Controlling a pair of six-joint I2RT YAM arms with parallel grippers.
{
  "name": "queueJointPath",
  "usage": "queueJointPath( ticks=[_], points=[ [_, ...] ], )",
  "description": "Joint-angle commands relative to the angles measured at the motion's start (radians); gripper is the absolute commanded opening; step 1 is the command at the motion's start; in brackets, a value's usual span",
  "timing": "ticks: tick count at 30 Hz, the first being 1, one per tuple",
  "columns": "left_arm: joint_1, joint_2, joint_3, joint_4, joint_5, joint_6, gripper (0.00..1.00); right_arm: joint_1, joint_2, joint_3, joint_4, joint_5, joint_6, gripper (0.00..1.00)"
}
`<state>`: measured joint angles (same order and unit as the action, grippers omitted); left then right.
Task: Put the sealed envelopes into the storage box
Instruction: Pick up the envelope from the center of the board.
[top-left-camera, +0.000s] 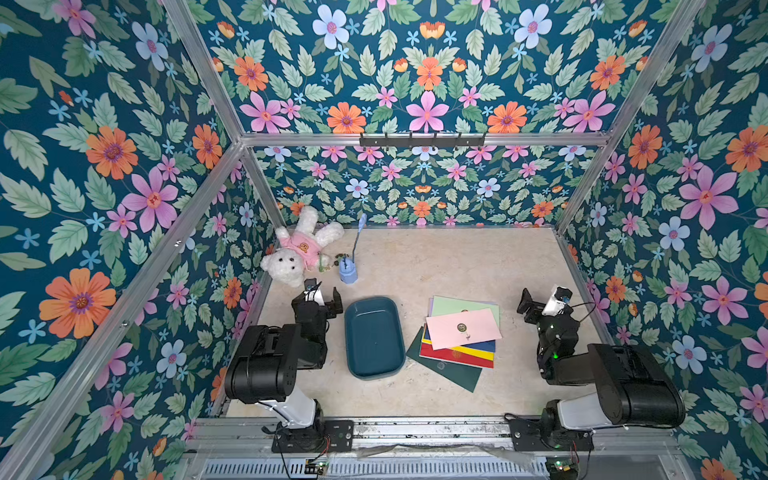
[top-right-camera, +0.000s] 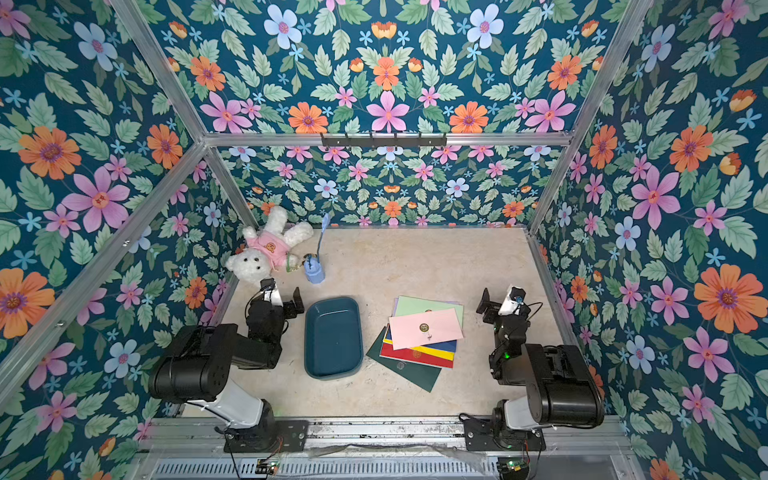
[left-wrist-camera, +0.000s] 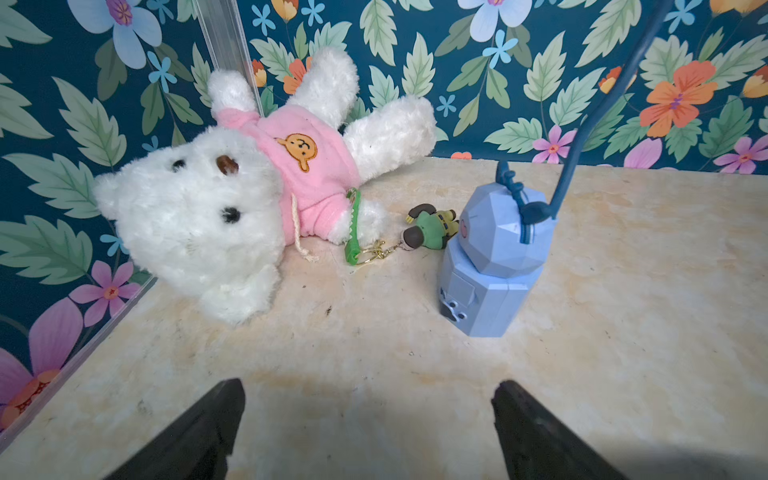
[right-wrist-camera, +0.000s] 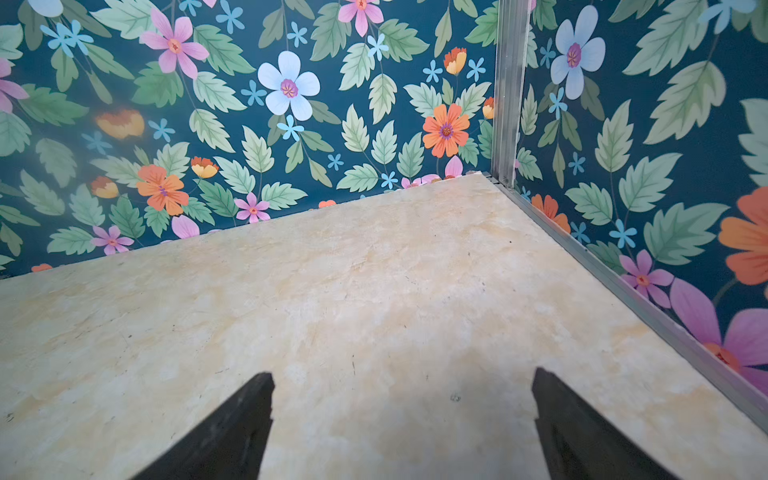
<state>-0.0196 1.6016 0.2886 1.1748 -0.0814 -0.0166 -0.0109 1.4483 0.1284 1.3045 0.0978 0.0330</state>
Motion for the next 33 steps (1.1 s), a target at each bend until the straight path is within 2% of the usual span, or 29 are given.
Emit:
queueJointPath(
  ticks=[1, 33],
  points=[
    [0.001, 0.001, 0.004, 0.031, -0.006, 0.010, 1.00, 0.000, 0.001, 0.002, 0.041, 0.008, -0.006, 0.99],
    [0.001, 0.000, 0.004, 0.031, -0.006, 0.010, 1.00, 0.000, 0.002, 0.010, 0.029, 0.024, 0.006, 0.99]
  ],
)
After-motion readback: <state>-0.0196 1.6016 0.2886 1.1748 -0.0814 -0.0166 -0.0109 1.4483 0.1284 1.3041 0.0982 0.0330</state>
